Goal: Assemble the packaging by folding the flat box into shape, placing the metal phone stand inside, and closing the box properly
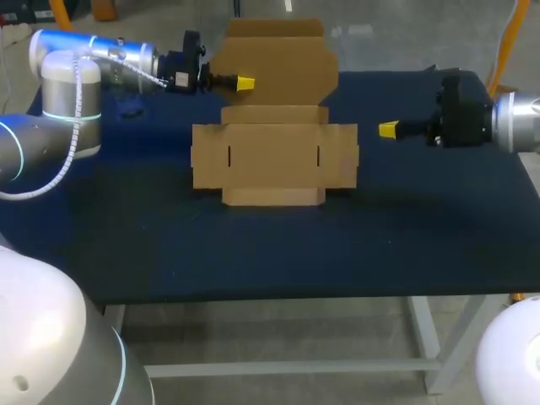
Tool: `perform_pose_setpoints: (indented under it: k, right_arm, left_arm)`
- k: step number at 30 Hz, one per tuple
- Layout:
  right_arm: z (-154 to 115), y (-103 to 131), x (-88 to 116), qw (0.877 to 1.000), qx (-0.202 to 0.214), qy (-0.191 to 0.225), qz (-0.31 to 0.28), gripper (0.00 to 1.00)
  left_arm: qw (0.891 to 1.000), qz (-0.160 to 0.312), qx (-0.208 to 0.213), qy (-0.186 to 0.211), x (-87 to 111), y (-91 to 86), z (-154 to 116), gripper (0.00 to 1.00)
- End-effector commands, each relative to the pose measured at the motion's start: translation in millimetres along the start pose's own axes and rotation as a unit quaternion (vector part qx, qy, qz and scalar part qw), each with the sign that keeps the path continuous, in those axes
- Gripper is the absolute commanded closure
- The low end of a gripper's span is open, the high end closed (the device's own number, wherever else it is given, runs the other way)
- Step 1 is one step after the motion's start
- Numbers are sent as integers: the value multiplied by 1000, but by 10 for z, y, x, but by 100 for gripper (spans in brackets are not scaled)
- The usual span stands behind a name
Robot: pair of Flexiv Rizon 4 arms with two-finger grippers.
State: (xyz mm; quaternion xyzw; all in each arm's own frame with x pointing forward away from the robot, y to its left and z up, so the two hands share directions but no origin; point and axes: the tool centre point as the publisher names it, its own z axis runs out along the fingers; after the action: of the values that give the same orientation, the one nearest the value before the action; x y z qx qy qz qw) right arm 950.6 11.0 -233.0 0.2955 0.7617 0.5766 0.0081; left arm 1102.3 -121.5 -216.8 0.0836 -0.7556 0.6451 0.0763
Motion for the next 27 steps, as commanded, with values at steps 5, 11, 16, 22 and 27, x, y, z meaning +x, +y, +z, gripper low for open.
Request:
perform_pose_setpoints:
  k: [5, 11, 16, 22, 27]
  right_arm:
    - [-5, 2, 44, 1000, 0, -18, 0, 100]
    - [18, 3, 88, 1000, -1, -10, -8, 100]
    - [-41, -40, 198, 999, -20, 0, -35, 100]
    - [-159, -137, 300, 997, -28, -13, -67, 100]
    - [-181, -236, 346, 995, -27, -20, -91, 100]
  left_arm:
    - [1000, 0, 0, -2, 23, -6, -5, 100]
    - [1000, 0, 0, -2, 23, -6, -5, 100]
    - [1000, 9, 17, -18, 157, -52, -36, 100]
    - [999, 24, 18, -17, 331, -140, -24, 100]
    - [999, 34, 7, -20, 454, -211, 24, 100]
